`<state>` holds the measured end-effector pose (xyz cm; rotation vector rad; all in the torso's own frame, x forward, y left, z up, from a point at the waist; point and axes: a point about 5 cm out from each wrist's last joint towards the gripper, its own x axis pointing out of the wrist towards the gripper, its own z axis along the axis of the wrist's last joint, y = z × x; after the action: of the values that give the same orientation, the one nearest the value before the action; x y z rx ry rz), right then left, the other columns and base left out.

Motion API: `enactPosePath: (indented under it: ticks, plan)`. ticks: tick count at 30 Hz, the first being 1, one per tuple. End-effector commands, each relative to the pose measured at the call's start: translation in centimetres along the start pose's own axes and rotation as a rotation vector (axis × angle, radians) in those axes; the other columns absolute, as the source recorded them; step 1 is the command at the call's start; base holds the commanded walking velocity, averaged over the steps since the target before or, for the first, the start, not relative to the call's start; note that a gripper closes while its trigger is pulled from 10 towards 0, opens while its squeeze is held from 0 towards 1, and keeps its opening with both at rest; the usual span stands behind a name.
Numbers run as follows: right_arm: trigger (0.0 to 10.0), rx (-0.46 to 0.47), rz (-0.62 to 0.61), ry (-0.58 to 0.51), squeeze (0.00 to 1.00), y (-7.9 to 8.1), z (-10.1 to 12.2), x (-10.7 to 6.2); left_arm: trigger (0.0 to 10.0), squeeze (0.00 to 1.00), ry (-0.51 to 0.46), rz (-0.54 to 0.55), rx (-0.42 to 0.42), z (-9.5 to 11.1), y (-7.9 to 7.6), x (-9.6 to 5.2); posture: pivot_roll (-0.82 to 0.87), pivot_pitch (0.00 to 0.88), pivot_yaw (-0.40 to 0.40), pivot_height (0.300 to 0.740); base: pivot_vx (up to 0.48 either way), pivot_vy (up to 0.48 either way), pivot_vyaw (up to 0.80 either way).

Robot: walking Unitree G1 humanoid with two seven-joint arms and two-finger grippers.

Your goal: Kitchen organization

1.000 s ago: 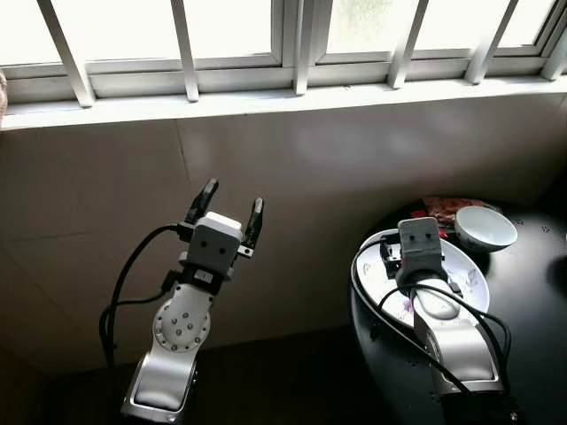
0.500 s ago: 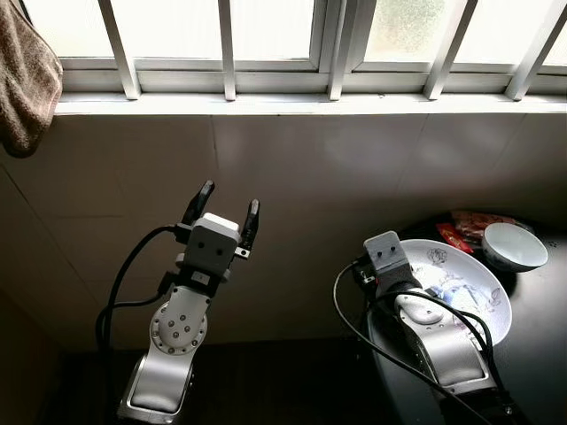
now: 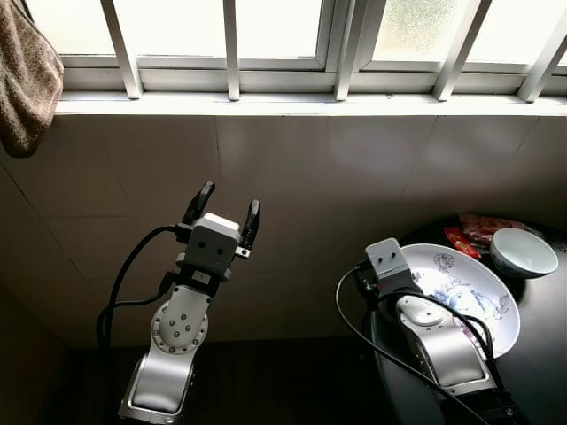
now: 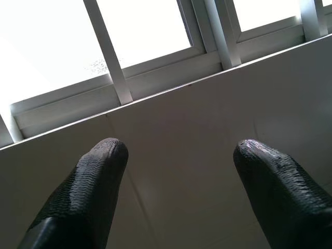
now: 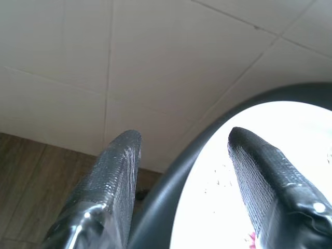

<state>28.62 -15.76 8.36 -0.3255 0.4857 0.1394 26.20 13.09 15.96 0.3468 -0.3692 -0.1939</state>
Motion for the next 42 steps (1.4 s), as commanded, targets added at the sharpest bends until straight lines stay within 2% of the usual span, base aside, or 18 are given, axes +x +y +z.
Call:
enactPosePath:
  ticks: [1, 6, 16, 23, 25, 26, 27, 28, 29, 34, 42]
  plan:
    - [10.0, -0.01, -0.021, 0.013, 0.0, -0.4, 0.0, -0.1, 10.0, 0.0, 0.012, -0.004, 0.002, -0.1, -0.1, 0.1, 0.05, 0.0, -0.067, 0.74, 0.0, 0.0, 0.0]
    - [10.0, 0.027, 0.022, 0.036, 0.0, 0.3, -0.4, 0.0, 10.0, 0.0, 0.012, -0.006, 0.001, -0.1, -0.1, 0.2, 0.05, 0.0, -0.067, 0.74, 0.0, 0.0, 0.0]
    - [10.0, 0.033, -0.06, 0.108, 0.0, -0.6, -1.0, 0.0, 10.0, 0.0, 0.015, -0.005, 0.001, -0.2, -0.2, 0.2, 0.05, 0.0, -0.069, 0.74, 0.0, 0.0, 0.0]
    - [10.0, 0.079, -0.003, 0.193, 0.0, 0.1, -1.8, 0.0, 10.0, 0.0, 0.019, -0.008, 0.001, -0.2, -0.2, 0.1, 0.05, 0.0, -0.069, 0.74, 0.0, 0.0, 0.0]
    - [8.7, 0.103, 0.016, 0.23, 0.0, 0.3, -2.0, 0.0, 10.0, 0.0, 0.02, -0.008, 0.003, -0.2, -0.2, 0.1, 0.05, 0.0, -0.069, 0.74, 0.0, 0.0, 0.0]
    - [4.5, 0.111, 0.018, 0.237, 0.0, 0.3, -2.1, 0.0, 10.0, 0.0, 0.021, -0.008, 0.003, -0.2, -0.2, 0.1, 0.05, 0.0, -0.069, 0.74, 0.0, 0.0, 0.0]
    - [3.3, 0.119, 0.009, 0.251, 0.0, 0.2, -2.3, -0.1, 10.0, 0.0, 0.021, -0.008, 0.004, -0.2, -0.2, 0.1, 0.05, 0.0, -0.069, 0.74, 0.0, 0.0, 0.0]
    - [3.3, 0.12, 0.003, 0.257, 0.0, 0.1, -2.3, -0.1, 10.0, 0.0, 0.021, -0.008, 0.004, -0.2, -0.2, 0.1, 0.05, 0.0, -0.069, 0.74, 0.0, 0.0, 0.0]
    - [0.0, 0.121, -0.002, 0.256, 0.0, 0.1, -2.4, -0.1, 10.0, 0.0, 0.022, -0.007, 0.004, -0.2, -0.2, 0.1, 0.05, 0.0, -0.071, 0.74, 0.0, 0.0, 0.0]
    - [0.0, 0.11, -0.051, 0.254, 0.0, -0.4, -2.3, -0.2, 10.0, 0.0, 0.024, -0.007, 0.005, -0.3, -0.2, 0.1, 0.05, 0.0, -0.071, 0.74, 0.0, 0.0, 0.0]
    - [0.0, 0.018, -0.119, 0.211, 0.0, -0.8, -1.7, -0.3, 10.0, 0.0, 0.03, -0.006, 0.003, -0.4, -0.2, 0.1, 0.05, 0.0, -0.071, 0.74, 0.0, 0.0, 0.0]
